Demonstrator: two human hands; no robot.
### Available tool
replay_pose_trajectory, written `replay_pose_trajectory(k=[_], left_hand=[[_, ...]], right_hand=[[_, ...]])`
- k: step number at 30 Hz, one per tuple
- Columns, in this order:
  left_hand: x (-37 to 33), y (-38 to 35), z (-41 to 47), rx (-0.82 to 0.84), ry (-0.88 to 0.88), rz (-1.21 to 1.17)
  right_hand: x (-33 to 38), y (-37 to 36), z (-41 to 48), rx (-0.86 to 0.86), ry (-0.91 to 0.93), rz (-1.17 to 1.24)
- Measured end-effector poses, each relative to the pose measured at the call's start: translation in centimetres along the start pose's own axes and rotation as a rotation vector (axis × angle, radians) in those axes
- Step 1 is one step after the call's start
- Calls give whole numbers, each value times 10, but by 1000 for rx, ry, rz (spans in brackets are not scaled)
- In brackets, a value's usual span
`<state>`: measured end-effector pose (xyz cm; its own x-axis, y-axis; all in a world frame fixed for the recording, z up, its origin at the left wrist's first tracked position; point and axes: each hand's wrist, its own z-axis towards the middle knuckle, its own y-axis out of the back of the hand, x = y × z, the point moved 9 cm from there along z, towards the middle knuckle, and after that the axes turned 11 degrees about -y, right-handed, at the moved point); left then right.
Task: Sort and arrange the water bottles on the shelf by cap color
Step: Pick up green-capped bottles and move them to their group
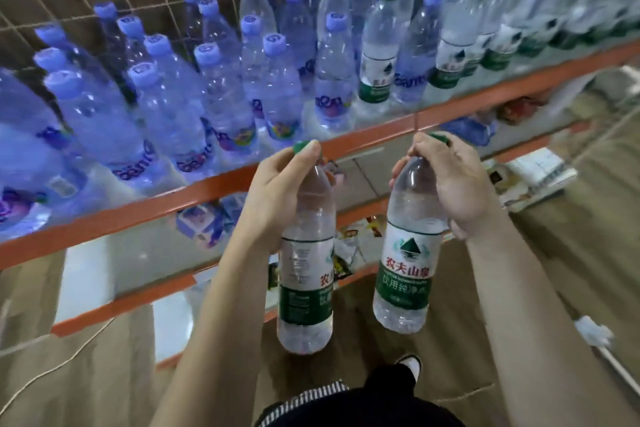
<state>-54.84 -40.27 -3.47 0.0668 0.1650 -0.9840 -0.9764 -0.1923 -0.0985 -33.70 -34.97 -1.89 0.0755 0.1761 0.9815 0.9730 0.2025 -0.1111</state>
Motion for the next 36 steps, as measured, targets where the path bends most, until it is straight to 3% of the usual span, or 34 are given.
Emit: replay_pose_trajectory(k=[11,28,36], left_hand=[[34,-203,109,91,8,37],[72,-428,298,397,-87,-74],[84,-482,336,291,-127,-23]], right_hand=[[33,182,70,-168,-27,-67],[95,366,234,-298,37,-97],[110,421,293,-184,57,-121]])
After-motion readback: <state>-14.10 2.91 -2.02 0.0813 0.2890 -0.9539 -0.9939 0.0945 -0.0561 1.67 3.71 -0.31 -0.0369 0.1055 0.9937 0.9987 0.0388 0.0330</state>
